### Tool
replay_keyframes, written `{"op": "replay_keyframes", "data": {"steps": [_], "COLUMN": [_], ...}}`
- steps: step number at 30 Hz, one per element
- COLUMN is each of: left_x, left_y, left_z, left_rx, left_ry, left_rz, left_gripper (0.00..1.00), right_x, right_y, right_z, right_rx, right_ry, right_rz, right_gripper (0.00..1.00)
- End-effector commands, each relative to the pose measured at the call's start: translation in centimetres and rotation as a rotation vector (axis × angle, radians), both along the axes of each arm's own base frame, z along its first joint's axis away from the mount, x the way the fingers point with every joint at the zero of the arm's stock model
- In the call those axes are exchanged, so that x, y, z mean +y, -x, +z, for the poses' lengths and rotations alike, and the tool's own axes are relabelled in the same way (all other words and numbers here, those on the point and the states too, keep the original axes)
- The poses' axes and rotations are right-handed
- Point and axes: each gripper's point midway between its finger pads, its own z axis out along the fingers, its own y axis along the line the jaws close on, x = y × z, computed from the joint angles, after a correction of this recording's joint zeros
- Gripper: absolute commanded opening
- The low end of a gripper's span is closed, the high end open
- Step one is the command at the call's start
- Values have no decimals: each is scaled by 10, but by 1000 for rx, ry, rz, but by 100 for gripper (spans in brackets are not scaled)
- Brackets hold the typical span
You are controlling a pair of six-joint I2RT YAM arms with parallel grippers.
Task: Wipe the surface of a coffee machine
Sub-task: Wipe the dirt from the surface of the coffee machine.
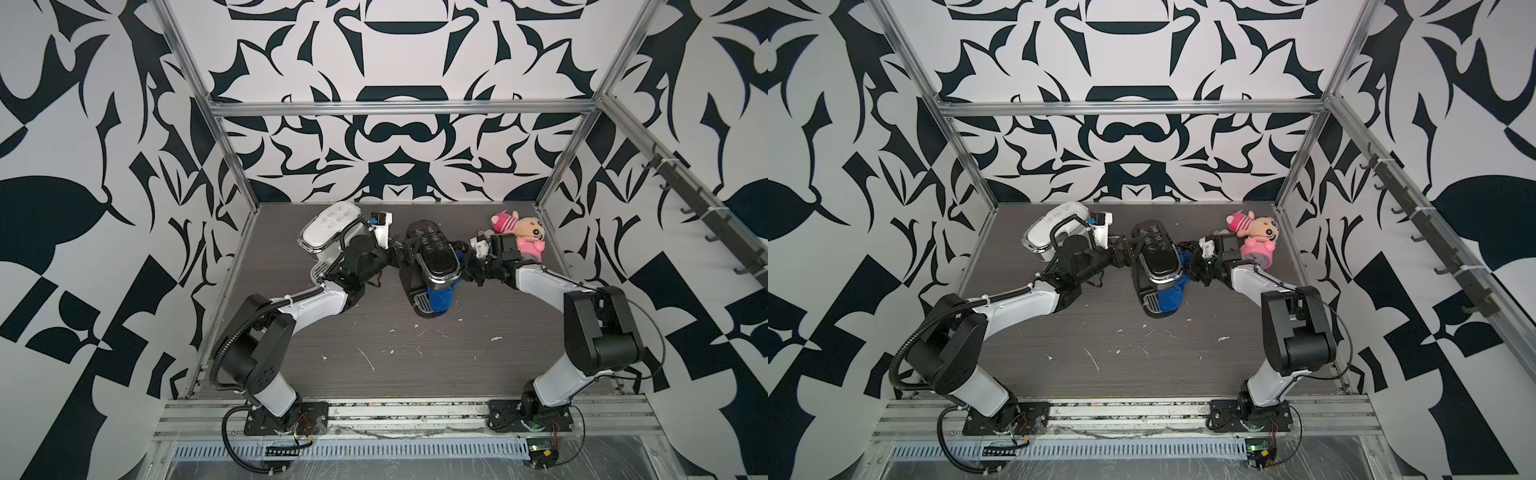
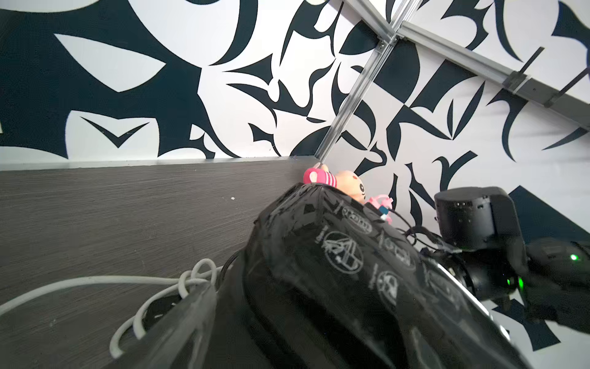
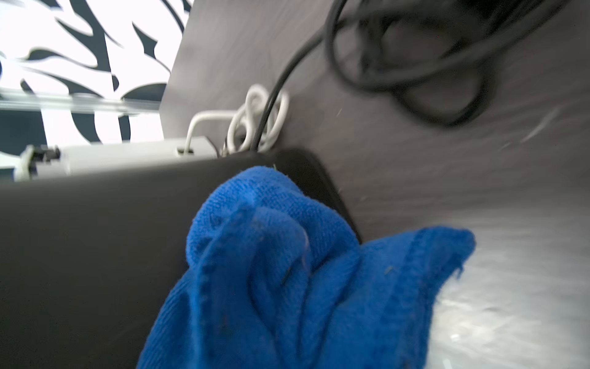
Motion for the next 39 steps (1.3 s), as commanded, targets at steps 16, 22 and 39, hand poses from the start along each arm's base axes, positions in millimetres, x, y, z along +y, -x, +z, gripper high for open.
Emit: {"op": "replay_keyframes", "data": {"steps": [16, 22, 39], "left_x": [-2, -1, -1], "left_y": [-2, -1, -2], "left_z": [-16, -16, -24], "left_rx": [57, 64, 93], "left_ry": [-14, -11, 0], "left_rz": [-20, -20, -37], "left_gripper": [90, 89, 88], "right_x": [31, 29, 23], "right_y": [20, 11, -17], "right_z": [27, 38, 71], "right_rx": [-26, -57, -129], "right_ry": [-69, -55, -83], "right_rz": [108, 93, 92], "right_gripper": [0, 0, 0]}}
